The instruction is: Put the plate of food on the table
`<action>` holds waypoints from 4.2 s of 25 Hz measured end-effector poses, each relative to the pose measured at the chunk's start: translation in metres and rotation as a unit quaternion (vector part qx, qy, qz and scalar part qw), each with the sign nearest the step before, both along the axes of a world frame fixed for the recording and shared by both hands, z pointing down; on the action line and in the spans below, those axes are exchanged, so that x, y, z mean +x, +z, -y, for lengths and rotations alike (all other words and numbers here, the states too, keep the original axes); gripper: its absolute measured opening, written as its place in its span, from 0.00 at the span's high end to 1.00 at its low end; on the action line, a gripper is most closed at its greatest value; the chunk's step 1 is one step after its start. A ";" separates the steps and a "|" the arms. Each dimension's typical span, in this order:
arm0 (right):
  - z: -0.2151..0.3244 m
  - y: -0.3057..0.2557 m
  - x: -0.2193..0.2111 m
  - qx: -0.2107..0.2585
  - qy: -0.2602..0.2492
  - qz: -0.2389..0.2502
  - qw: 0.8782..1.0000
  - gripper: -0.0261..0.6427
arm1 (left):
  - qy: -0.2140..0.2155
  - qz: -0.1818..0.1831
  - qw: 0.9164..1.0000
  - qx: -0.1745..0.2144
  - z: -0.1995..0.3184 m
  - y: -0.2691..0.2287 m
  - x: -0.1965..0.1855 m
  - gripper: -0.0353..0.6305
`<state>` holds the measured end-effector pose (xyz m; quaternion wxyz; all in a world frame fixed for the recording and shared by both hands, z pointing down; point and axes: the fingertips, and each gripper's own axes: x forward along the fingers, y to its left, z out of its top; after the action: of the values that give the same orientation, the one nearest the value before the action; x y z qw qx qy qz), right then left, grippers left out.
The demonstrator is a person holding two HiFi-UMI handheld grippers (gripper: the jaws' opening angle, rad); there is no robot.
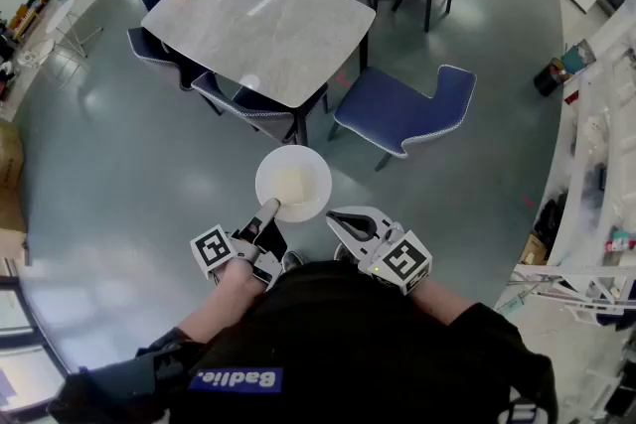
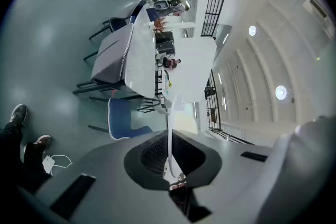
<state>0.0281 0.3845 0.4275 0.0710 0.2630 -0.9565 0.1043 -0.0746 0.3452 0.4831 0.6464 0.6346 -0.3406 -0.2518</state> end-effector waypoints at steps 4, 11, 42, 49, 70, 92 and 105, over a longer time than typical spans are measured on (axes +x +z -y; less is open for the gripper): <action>0.002 0.000 0.000 0.000 -0.001 0.002 1.000 0.95 | -0.001 0.002 1.000 -0.001 0.001 0.000 -0.001 0.93; 0.002 -0.004 0.002 -0.006 -0.003 0.003 1.000 0.95 | -0.003 0.000 1.000 -0.003 0.002 -0.001 0.001 0.93; 0.044 -0.002 0.044 0.001 -0.043 0.029 0.999 0.95 | -0.055 0.003 0.998 0.004 0.031 -0.002 0.031 0.93; 0.080 0.001 0.033 -0.008 -0.031 0.016 0.999 0.95 | -0.042 0.000 0.999 0.007 0.072 0.001 0.022 0.93; 0.238 0.007 -0.065 -0.031 0.035 -0.013 0.999 0.95 | 0.012 -0.009 1.000 0.001 0.244 0.011 -0.070 0.93; 0.335 0.016 -0.079 -0.032 0.056 -0.005 0.998 0.95 | 0.050 -0.002 0.999 -0.004 0.346 0.017 -0.068 0.93; 0.410 0.014 -0.036 -0.025 -0.009 0.012 1.000 0.95 | -0.022 0.004 1.000 -0.009 0.412 0.015 -0.041 0.93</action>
<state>-0.0077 -0.0255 0.4414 0.0669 0.2516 -0.9567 0.1304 -0.1152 -0.0666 0.4978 0.6453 0.6219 -0.3590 -0.2605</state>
